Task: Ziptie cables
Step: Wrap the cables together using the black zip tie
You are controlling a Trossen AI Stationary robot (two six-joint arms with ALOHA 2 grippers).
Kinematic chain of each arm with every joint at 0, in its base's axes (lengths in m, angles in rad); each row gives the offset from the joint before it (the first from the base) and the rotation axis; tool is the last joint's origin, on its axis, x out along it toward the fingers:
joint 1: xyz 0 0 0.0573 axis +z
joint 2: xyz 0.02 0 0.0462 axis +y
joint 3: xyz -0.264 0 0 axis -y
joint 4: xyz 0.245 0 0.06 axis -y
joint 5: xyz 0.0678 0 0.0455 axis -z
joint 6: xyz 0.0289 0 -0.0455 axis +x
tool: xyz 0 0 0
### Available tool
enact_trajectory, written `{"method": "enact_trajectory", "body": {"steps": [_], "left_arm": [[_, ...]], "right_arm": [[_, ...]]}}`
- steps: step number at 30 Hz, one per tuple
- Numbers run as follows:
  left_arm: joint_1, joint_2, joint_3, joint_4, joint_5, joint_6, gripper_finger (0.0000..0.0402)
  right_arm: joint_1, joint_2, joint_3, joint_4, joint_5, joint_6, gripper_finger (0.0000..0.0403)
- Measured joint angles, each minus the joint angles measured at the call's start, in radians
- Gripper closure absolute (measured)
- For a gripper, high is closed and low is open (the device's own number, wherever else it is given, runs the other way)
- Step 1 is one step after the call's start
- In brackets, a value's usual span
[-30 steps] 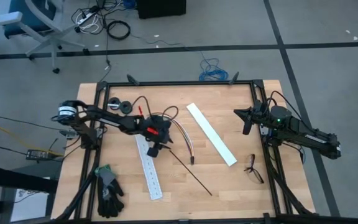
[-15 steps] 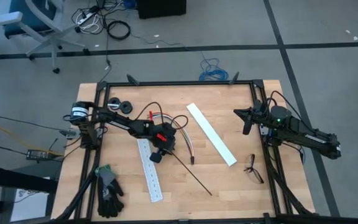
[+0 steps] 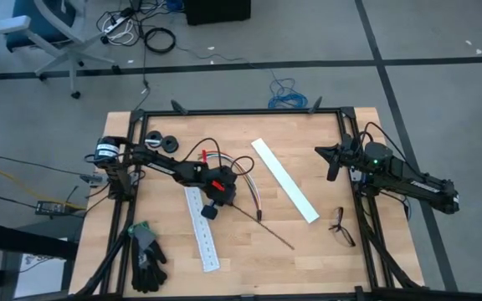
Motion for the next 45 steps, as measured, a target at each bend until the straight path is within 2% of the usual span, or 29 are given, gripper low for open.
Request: {"method": "enact_trajectory", "body": {"steps": [4, 7, 14, 24, 31, 41, 45], "left_arm": [[0.0, -0.005, 0.012, -0.004, -0.013, -0.045, 0.0395], [-0.002, -0.024, 0.048, -0.075, -0.032, -0.056, 0.0399], [-0.02, -0.072, 0.146, -0.291, -0.176, -0.045, 0.04], [-0.041, -0.072, 0.154, -0.316, -0.184, -0.049, 0.0397], [-0.04, -0.072, 0.154, -0.313, -0.183, -0.045, 0.0365], [-0.038, -0.074, 0.155, -0.291, -0.202, -0.035, 0.0273], [-0.036, -0.069, 0.128, -0.278, -0.234, 0.012, 0.0258]], "right_arm": [[0.0, 0.0, 0.0, 0.0, 0.0, 0.0, 0.0398], [0.0, 0.0, 0.0, 0.001, 0.0, 0.0, 0.0398], [0.0, 0.0, 0.0, 0.002, 0.0, 0.0, 0.0398], [0.0, 0.0, 0.0, 0.002, 0.0, 0.0, 0.0398], [0.0, 0.0, 0.0, 0.002, 0.0, 0.0, 0.0398], [0.0, 0.0, 0.0, 0.002, 0.0, 0.0, 0.0399], [0.0, 0.0, 0.0, 0.002, 0.0, 0.0, 0.0398]]}}
